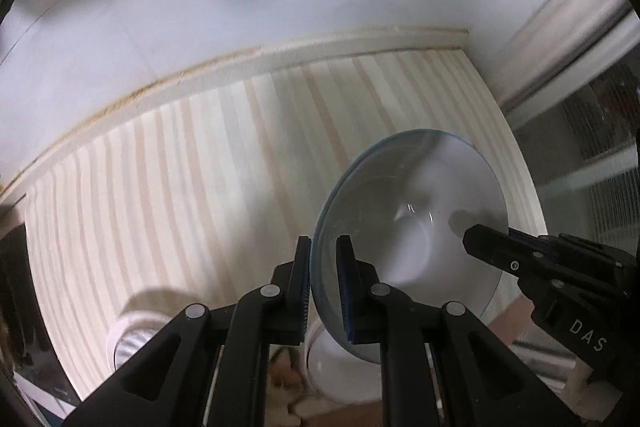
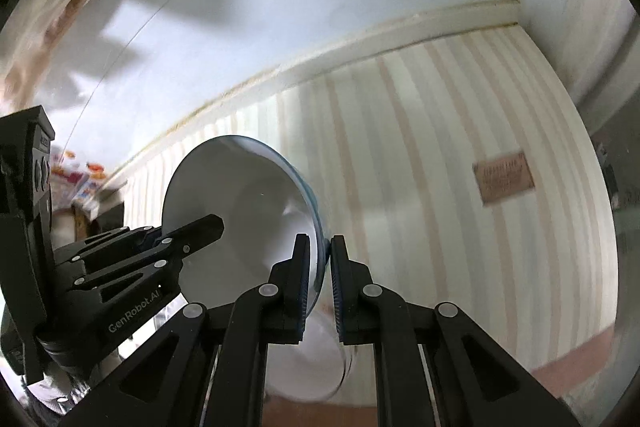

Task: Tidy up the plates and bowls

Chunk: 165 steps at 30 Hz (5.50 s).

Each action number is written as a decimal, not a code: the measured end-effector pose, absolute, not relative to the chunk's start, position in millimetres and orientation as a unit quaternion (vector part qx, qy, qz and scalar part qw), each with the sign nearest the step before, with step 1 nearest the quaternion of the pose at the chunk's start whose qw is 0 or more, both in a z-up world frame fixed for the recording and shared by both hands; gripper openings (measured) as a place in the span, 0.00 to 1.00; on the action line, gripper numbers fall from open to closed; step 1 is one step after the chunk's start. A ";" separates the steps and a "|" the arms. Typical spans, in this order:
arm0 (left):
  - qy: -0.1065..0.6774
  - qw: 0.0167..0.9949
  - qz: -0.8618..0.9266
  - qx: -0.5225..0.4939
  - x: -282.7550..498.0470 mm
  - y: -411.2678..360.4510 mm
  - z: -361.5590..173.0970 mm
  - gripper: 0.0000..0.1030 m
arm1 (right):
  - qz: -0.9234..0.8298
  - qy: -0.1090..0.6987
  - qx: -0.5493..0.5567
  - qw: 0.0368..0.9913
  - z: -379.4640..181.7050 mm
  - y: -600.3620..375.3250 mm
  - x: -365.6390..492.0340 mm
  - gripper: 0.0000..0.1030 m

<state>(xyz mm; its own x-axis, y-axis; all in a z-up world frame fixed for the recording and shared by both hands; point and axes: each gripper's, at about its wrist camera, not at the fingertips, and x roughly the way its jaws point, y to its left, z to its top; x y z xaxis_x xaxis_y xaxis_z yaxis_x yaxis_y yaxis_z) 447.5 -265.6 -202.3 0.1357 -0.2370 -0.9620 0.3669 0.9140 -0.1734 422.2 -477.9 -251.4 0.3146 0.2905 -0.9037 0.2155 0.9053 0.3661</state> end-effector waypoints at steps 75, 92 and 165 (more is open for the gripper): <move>0.567 0.795 -0.208 0.058 304.7 -207.0 -102.8 0.40 | 0.002 0.562 0.176 0.808 -162.6 -424.0 242.3 0.58; 0.543 0.807 -0.228 0.039 284.6 -190.5 -64.7 0.88 | -0.034 0.515 0.146 0.844 -96.4 -416.7 206.7 0.90; 0.750 0.623 -0.188 -0.120 398.9 -205.7 -298.5 0.54 | 0.174 0.656 0.373 0.633 -410.5 -421.5 369.0 0.54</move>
<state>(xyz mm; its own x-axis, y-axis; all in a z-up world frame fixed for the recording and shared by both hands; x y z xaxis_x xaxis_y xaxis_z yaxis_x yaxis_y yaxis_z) 398.9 -205.7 -298.5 -0.1953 -0.4140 -0.8891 0.0553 0.9005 -0.4314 369.0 -421.5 -410.5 0.0794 0.7090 -0.7007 0.2690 0.6616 0.6999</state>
